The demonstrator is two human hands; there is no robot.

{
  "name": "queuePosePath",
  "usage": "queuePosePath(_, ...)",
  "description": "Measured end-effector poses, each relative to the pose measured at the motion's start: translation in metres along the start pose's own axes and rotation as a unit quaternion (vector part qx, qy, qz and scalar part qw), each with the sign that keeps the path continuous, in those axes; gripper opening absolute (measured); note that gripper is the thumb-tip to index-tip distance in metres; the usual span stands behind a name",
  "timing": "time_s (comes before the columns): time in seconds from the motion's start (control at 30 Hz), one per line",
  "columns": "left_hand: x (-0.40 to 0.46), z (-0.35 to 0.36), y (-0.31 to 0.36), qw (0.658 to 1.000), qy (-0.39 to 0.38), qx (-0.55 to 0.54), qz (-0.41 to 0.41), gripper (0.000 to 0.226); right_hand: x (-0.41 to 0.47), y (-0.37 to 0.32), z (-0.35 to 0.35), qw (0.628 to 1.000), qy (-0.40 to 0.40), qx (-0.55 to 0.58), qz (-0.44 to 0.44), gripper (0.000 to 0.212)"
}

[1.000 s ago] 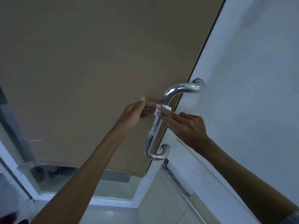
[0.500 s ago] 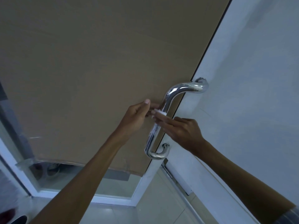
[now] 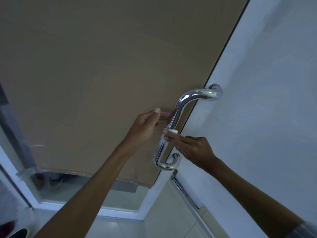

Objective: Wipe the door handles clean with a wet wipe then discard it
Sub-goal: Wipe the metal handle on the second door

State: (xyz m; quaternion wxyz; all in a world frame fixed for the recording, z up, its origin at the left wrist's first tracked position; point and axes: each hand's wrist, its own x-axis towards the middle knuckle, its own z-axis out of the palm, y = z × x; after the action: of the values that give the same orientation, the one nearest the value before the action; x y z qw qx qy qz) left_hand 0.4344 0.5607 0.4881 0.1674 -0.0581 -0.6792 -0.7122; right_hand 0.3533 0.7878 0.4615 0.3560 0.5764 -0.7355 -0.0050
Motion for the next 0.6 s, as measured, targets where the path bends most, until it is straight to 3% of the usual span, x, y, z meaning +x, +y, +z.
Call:
queuePosePath(0.4,-0.004,0.004,0.002,1.0,0.001,-0.017,0.004,0.04,-0.026,0.005,0.026,0.993,-0.078,-0.013,-0.082,0.067)
queuePosePath(0.6,-0.004,0.003,0.001,1.0,-0.002,-0.012,0.006,0.041,-0.018,0.003,0.021,1.0,0.0,-0.023,-0.012,0.064)
